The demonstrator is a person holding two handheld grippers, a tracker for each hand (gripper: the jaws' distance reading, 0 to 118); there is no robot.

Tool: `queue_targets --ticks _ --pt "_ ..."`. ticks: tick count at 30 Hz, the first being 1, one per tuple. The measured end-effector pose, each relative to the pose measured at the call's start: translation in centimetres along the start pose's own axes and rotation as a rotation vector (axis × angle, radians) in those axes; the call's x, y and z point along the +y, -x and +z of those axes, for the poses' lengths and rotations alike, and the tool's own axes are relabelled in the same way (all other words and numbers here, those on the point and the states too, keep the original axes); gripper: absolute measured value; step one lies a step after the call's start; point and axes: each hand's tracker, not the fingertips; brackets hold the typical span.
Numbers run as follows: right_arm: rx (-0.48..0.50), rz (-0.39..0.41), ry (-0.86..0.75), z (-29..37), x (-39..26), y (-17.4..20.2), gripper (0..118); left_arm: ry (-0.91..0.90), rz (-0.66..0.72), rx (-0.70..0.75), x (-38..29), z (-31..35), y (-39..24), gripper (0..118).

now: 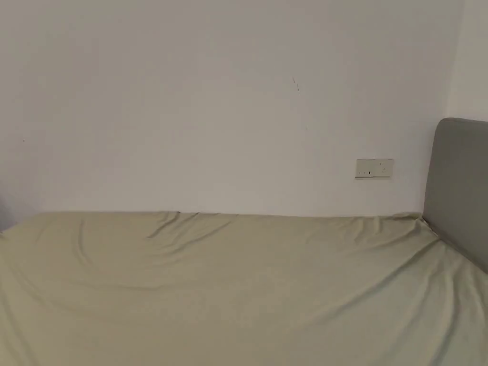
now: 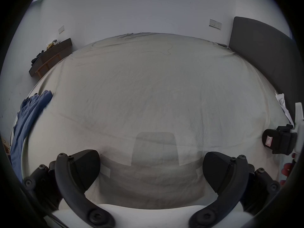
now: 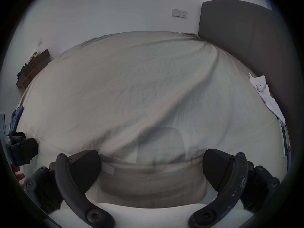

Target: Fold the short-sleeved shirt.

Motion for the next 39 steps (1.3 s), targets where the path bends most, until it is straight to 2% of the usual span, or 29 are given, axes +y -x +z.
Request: queue_targets --ticks 2,4,5,6,8,10,13,17,18,19,20,21,22,23,25,26,27,29,31,32,33,34,35,37,39 --pt "0.025 -0.012 -0.005 1.7 0.0 -0.1 118 -0.015 -0.016 0.005 0.5 1.1 -0.2 118" --pt "0.182 -0.111 -0.109 4.5 -0.2 -1.2 118 -0.153 -0.010 -0.008 1.3 4.3 -0.1 118" --pt "0.197 -0.134 -0.168 6.4 0.3 -1.7 118 -0.228 -0.013 -0.014 2.2 6.6 -0.1 118" --pt "0.170 -0.141 -0.217 8.2 1.1 -2.0 118 -0.305 -0.034 0.008 3.6 10.1 -0.6 118" --pt "0.178 -0.131 -0.319 12.2 3.7 -3.2 118 -0.458 -0.109 0.030 7.0 15.2 -1.0 118" --pt "0.138 -0.175 -0.454 17.3 6.5 -4.3 118 -0.643 -0.156 0.083 10.5 21.5 -1.2 118" --pt "0.194 -0.269 -0.682 25.0 8.9 -6.1 118 -0.883 -0.099 0.061 13.3 30.5 -0.5 118" --pt "0.312 -0.412 -0.843 30.4 9.0 -7.6 118 -1.043 -0.077 0.056 13.6 37.0 0.1 118" --pt "0.372 -0.422 -0.893 30.9 8.8 -7.8 118 -1.065 -0.056 0.031 13.5 37.4 0.3 118" --pt "0.386 -0.427 -0.925 31.7 8.6 -7.7 118 -1.085 0.001 -0.023 13.2 38.0 0.8 118" --pt "0.295 -0.376 -0.909 32.9 8.9 -7.4 118 -1.088 0.096 -0.134 12.9 38.4 1.7 118" --pt "0.185 -0.277 -0.904 34.0 9.3 -6.8 118 -1.056 0.224 -0.274 12.7 38.5 2.7 118" --pt "0.053 -0.123 -0.936 35.1 9.7 -5.9 118 -0.995 0.390 -0.437 12.5 38.0 4.1 118" --pt "-0.102 0.071 -0.982 36.1 10.0 -4.3 118 -0.895 0.602 -0.620 12.4 36.9 5.7 118" --pt "-0.457 0.544 -1.010 37.0 9.9 -0.6 118 -0.658 1.063 -0.890 11.6 33.1 8.3 118" --pt "-0.597 0.751 -1.002 36.8 9.4 1.1 118 -0.520 1.309 -0.953 11.3 29.9 10.0 118" --pt "-0.694 0.922 -0.969 36.2 9.0 2.6 118 -0.484 1.500 -0.972 9.7 28.3 10.1 118" --pt "-0.916 1.255 -0.955 34.0 7.3 4.6 118 -0.379 1.908 -1.114 5.9 24.8 9.3 118" --pt "-1.013 1.503 -0.904 32.0 5.7 5.0 118 -0.181 2.185 -1.317 2.7 22.7 7.5 118" --pt "-1.018 1.594 -0.862 31.0 5.0 5.4 118 -0.103 2.328 -1.371 1.1 22.0 6.6 118" --pt "-1.013 1.638 -0.848 30.3 4.3 5.6 118 -0.060 2.429 -1.352 -0.2 21.7 6.2 118" --pt "-1.012 1.687 -0.826 29.5 3.6 5.9 118 -0.090 2.486 -1.266 -1.6 22.1 5.7 118" --pt "-1.000 1.732 -0.833 29.0 2.9 5.4 118 -0.172 2.490 -1.176 -2.4 22.2 5.8 118" --pt "-0.984 1.775 -0.843 28.3 1.9 5.6 118 -0.246 2.332 -1.015 -2.9 22.0 7.0 118" --pt "-0.924 1.726 -0.854 28.4 1.8 5.1 118 -0.186 2.244 -0.977 -2.4 22.0 7.5 118"
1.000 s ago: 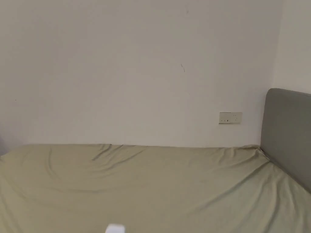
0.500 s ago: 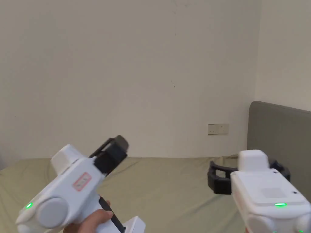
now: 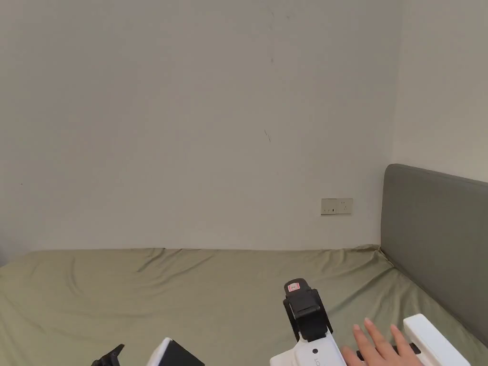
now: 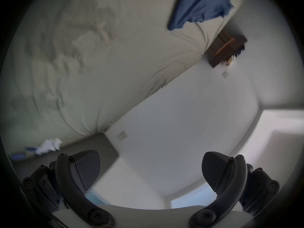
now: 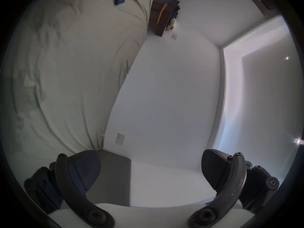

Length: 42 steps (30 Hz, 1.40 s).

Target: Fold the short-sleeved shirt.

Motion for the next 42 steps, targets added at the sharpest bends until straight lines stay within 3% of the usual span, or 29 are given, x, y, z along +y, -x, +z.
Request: queue_targets --ticks 1,3,4,5,7,8,9,10,11,12,13,15,16,18,23,42 --pt "0.028 -0.121 0.026 -0.2 -0.2 -0.7 118 0.032 -0.089 0.033 -0.3 -0.3 -0.9 118" --pt "0.167 -0.484 0.077 -1.1 -1.0 -3.0 118 0.077 -0.419 0.039 -2.2 -0.6 -3.5 118" --pt "0.245 -0.777 0.117 -1.7 -2.4 -4.9 118 0.131 -0.626 0.033 -3.8 -1.1 -5.2 118" --pt "0.299 -1.016 0.122 -2.1 -3.9 -6.1 118 0.187 -0.802 0.022 -5.4 -1.6 -6.7 118" --pt "0.350 -1.505 0.145 -2.5 -7.5 -7.7 118 0.288 -1.313 0.021 -10.4 -2.3 -10.4 118" --pt "0.366 -1.720 0.125 -2.4 -9.1 -8.5 118 0.267 -1.670 0.001 -13.7 -1.8 -11.4 118" --pt "0.380 -1.883 0.040 -1.8 -10.5 -8.4 118 0.171 -1.948 -0.071 -16.3 -0.5 -11.2 118" --pt "0.339 -2.019 0.053 -1.2 -11.4 -8.4 118 0.023 -2.278 -0.202 -18.7 1.2 -10.3 118" --pt "0.289 -2.031 0.106 -0.6 -12.1 -8.3 118 -0.155 -2.537 -0.280 -21.3 2.6 -9.2 118" --pt "0.216 -2.006 0.136 -0.6 -12.3 -7.7 118 -0.269 -2.677 -0.270 -22.2 2.9 -8.5 118" --pt "0.140 -1.982 0.175 -0.2 -12.8 -7.3 118 -0.364 -2.722 -0.223 -22.6 2.9 -8.2 118" --pt "0.092 -1.941 0.297 -0.4 -13.3 -6.4 118 -0.273 -2.585 -0.193 -22.0 2.8 -8.8 118" --pt "0.155 -1.941 0.309 -0.7 -13.1 -6.0 118 -0.186 -2.462 -0.168 -21.5 2.4 -9.1 118" --pt "0.172 -1.947 0.265 -0.5 -13.0 -5.9 118 -0.103 -2.359 -0.097 -20.7 1.7 -9.2 118" --pt "0.141 -1.846 0.229 -0.5 -12.0 -7.1 118 -0.162 -2.424 -0.032 -18.9 0.6 -8.9 118" --pt "0.144 -1.855 0.251 -0.2 -11.8 -6.9 118 -0.152 -2.431 -0.049 -19.4 1.0 -9.0 118"
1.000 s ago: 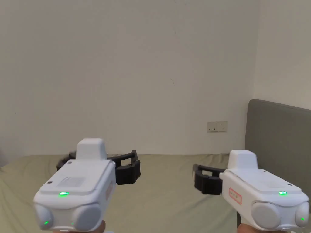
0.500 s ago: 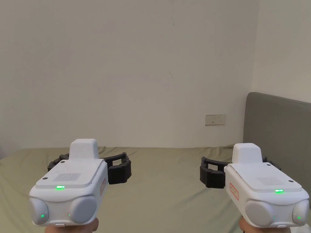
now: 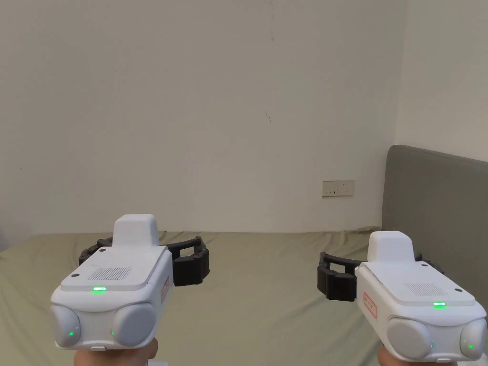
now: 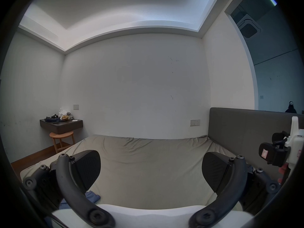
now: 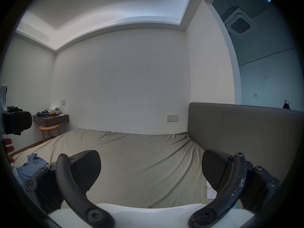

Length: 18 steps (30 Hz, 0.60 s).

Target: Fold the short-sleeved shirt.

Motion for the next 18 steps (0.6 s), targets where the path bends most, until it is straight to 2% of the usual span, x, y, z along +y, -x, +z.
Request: queue_targets --ticks 18 --pt "-0.004 0.012 -0.012 0.26 0.22 0.06 118 -0.006 -0.009 0.003 0.05 -0.24 0.25 118"
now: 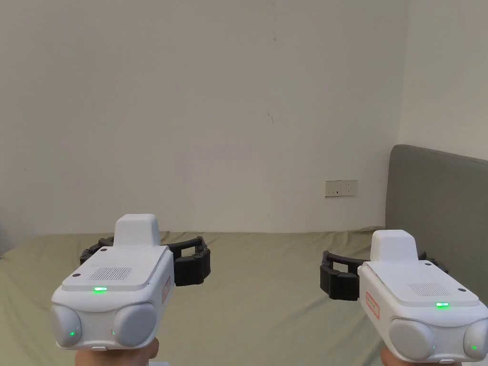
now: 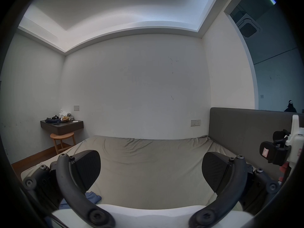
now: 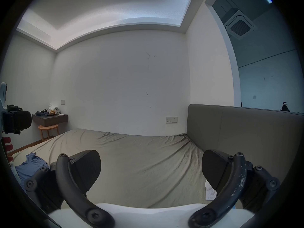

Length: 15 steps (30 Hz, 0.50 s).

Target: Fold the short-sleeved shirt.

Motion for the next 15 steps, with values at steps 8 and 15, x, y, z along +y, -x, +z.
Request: queue_targets --ticks 8,15 --pt "0.003 -0.006 -0.008 -0.12 0.11 0.14 118 -0.009 -0.006 -0.004 0.10 0.17 -0.06 118" --pt "0.028 -0.010 -0.006 -0.21 0.02 -0.01 118 -0.006 0.006 -0.010 0.09 0.34 0.23 118"
